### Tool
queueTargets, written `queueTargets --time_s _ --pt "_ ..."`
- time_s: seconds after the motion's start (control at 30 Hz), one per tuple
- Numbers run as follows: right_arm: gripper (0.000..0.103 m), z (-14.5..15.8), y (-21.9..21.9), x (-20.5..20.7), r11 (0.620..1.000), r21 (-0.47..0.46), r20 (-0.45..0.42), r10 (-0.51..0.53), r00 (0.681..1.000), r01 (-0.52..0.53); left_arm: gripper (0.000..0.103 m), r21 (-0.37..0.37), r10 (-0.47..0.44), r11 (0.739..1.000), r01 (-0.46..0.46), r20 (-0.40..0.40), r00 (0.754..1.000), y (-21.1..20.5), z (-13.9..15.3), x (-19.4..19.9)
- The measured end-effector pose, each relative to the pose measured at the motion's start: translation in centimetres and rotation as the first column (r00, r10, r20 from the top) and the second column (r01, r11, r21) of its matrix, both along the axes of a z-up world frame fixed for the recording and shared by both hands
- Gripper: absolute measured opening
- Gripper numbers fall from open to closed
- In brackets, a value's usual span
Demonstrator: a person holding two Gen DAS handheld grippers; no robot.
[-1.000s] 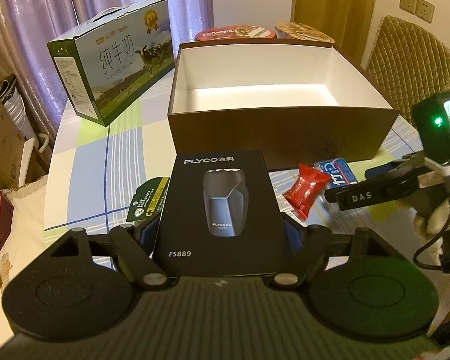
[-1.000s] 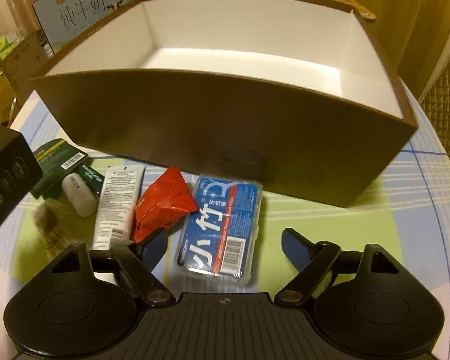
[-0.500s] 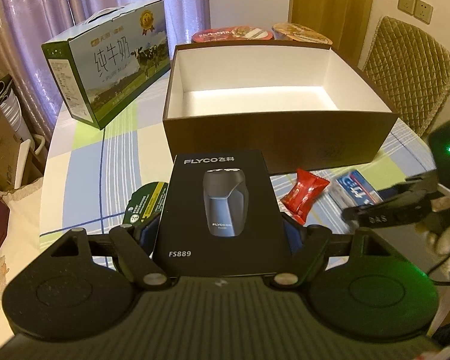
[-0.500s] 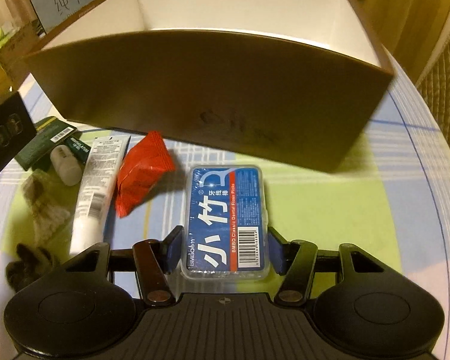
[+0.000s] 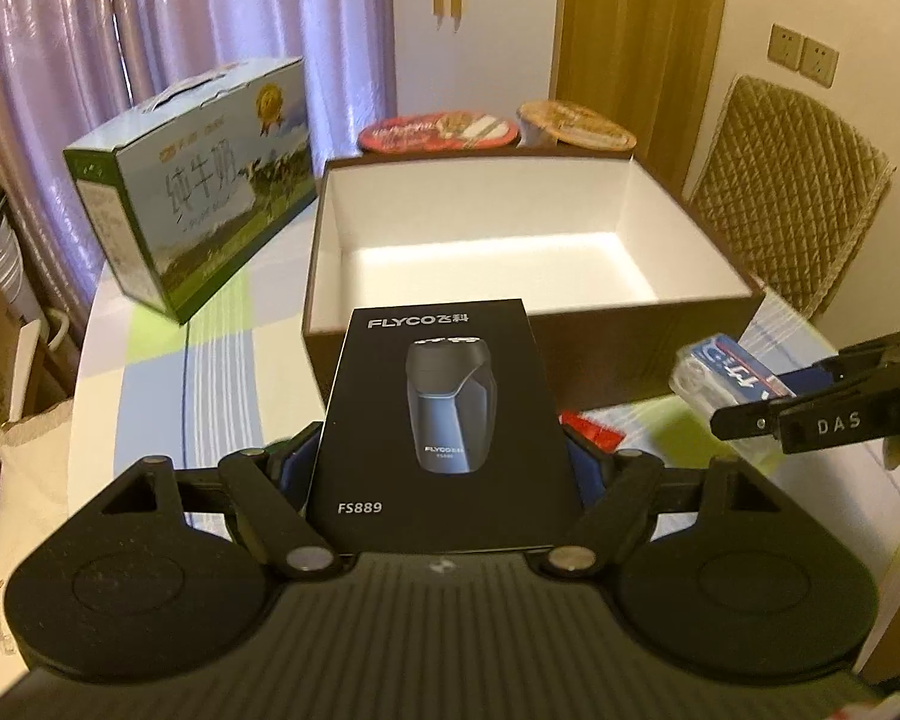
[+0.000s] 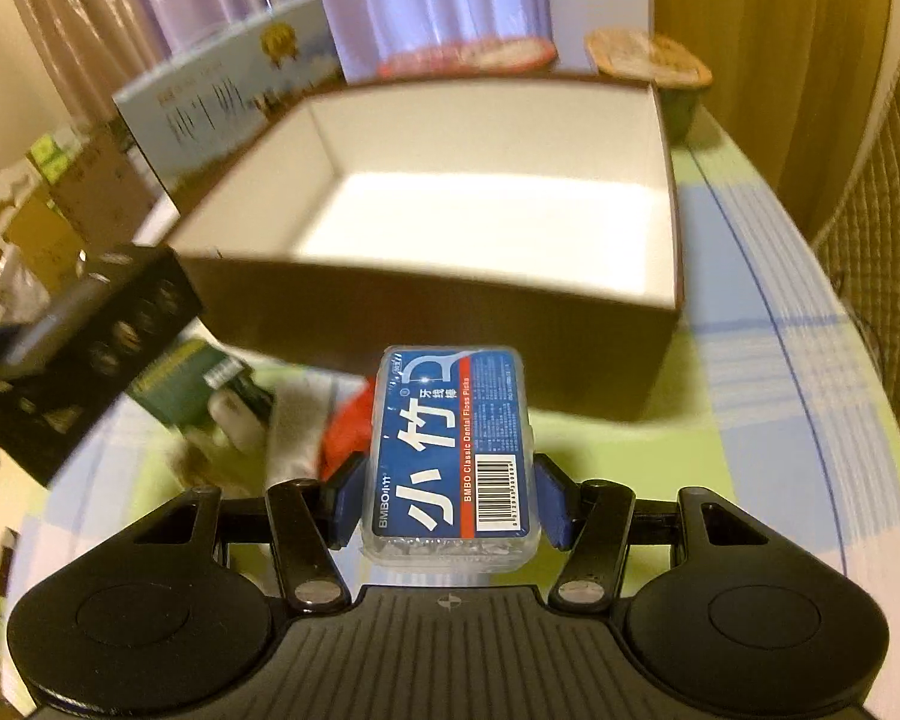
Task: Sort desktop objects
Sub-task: 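Carry the shaver box and floss box over the brown box with both tools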
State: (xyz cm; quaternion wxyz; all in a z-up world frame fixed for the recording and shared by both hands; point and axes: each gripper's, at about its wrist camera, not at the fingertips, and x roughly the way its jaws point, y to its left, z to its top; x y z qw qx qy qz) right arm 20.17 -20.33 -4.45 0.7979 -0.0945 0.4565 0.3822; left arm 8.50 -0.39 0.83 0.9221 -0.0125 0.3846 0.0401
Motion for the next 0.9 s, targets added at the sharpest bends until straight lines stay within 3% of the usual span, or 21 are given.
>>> queueTargets --time_s 0.4,0.43,0.77,0.8,0.83,0.87,0.9 --pt "0.054 3.8 3.7 2.5 0.997 0.069 0.072 0.042 0.997 -0.047 0.077 -0.017 -0.007 1.000 0.008 0.062 0.998 0.3 1.3 5.0" --pt "0.054 4.1 4.0 2.8 0.996 0.072 0.081 0.044 0.996 -0.050 0.077 -0.018 0.025 1.000 -0.024 0.064 0.998 0.4 1.5 5.5" --pt "0.054 4.1 7.4 7.8 0.998 0.057 0.101 0.020 0.995 -0.025 0.077 -0.016 0.032 0.999 -0.031 0.086 0.996 1.5 1.7 11.8" --pt "0.054 3.8 7.7 8.5 0.999 0.051 0.093 0.015 0.996 -0.020 0.074 -0.023 0.034 0.999 -0.033 0.076 0.996 1.7 1.4 12.7" --pt "0.054 3.4 8.0 9.1 0.999 0.046 0.084 0.008 0.996 -0.012 0.042 -0.029 0.032 0.999 -0.030 0.080 0.996 1.8 1.1 13.3" --pt "0.054 3.1 8.2 9.7 0.999 0.042 0.074 0.000 0.997 -0.003 0.030 -0.039 0.026 0.999 -0.023 0.079 0.997 1.9 0.8 13.9" --pt "0.054 2.6 8.5 10.4 0.999 0.037 0.063 -0.005 0.998 0.003 0.023 -0.051 0.028 0.998 -0.025 0.066 0.997 2.2 0.5 14.8"
